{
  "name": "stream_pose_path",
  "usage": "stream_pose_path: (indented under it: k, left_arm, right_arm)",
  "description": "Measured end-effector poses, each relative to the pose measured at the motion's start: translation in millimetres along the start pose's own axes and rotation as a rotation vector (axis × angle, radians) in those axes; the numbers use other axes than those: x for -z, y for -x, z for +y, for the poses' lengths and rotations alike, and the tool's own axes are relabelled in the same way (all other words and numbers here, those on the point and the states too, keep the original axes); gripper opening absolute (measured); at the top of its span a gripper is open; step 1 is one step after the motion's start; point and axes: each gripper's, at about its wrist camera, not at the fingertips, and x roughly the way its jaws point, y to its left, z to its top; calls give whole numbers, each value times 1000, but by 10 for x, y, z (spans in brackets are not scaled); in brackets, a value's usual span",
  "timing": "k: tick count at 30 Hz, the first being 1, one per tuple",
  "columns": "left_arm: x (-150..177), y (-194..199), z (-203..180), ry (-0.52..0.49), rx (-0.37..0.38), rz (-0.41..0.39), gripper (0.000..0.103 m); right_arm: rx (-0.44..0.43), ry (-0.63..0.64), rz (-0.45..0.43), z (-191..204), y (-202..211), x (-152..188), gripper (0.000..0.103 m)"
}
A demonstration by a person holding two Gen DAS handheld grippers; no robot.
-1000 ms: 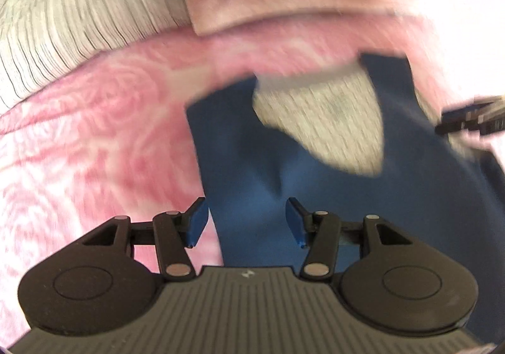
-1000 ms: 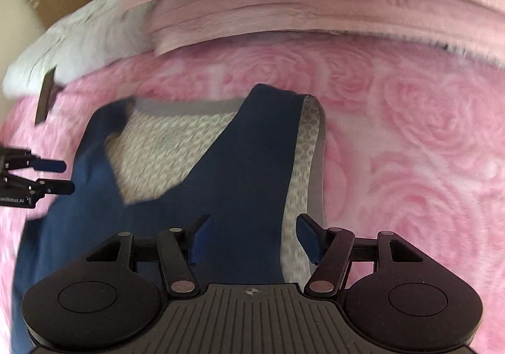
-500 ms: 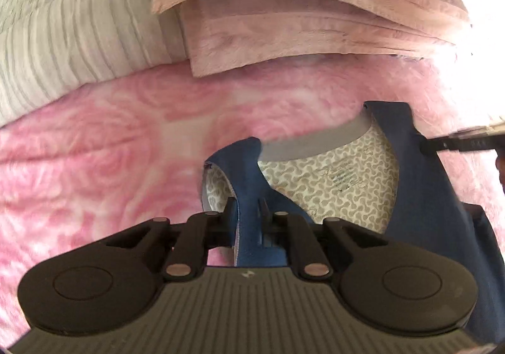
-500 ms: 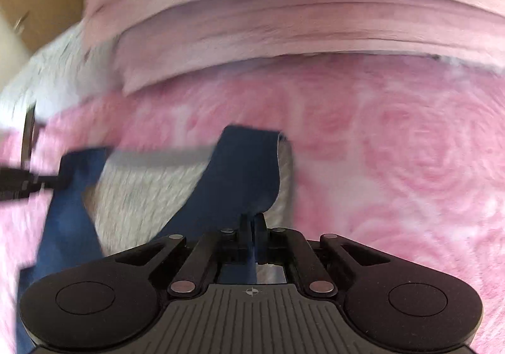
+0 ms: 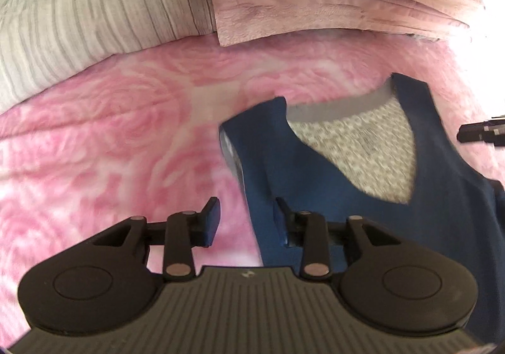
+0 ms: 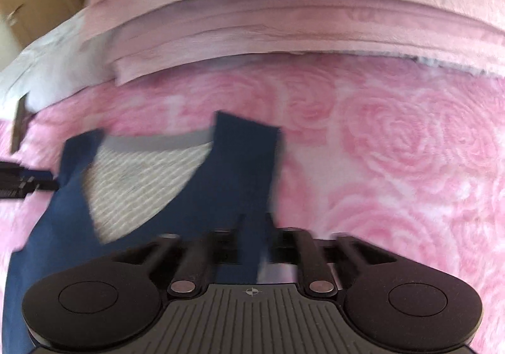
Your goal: Fold clothes
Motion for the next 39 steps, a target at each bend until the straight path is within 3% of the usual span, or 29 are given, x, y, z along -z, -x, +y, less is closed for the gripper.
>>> stream_pose_path:
  k: [1, 5, 8, 13, 18, 20, 23, 25, 30, 34, 36, 39]
  left_arm:
    - [69, 70, -5, 8, 2, 1, 31]
    - [514, 371, -61, 28, 55, 37, 31]
    - [930, 479, -141, -23, 43, 108, 32]
    - [1340, 721, -104, -54, -8, 123, 33]
    - [1563, 1035, -159, -59, -55, 117, 32]
    - [1661, 1201, -266, -81, -45, 109, 32]
    - [1844, 1470, -522, -124, -4, 105, 32]
    - [1951, 1605, -700, -149, 30, 107, 32]
    - [2350, 1748, -1163, -211, 140, 165, 32]
    - [2657, 1739, -1381, -282, 193, 225, 32]
    - [2748, 1755, -1368, -291, 184, 235, 33]
    - [2839, 1811, -1285, -283, 166, 232, 33]
  right_arm:
    - [-19, 13, 2, 85, 65, 91, 57]
    - [-123, 67, 34, 411, 267, 514, 57]
    - [-152, 100, 119, 569, 290, 920, 57]
    - [-101, 195, 142, 514, 632, 1456, 57]
    - [51, 112, 212, 69, 977, 1768, 57]
    - [137, 59, 238, -125, 1081, 1902, 57]
    - [184, -52, 223, -271, 1290, 2018, 57]
    - [196, 19, 187, -46, 1429, 2042, 57]
    - [119, 77, 105, 507, 1617, 2220, 57]
    - [10, 23, 155, 621, 1488, 2393, 57]
    - [76, 20, 182, 514, 1440, 2468, 57]
    - [151, -112, 157, 194, 1552, 2565, 57]
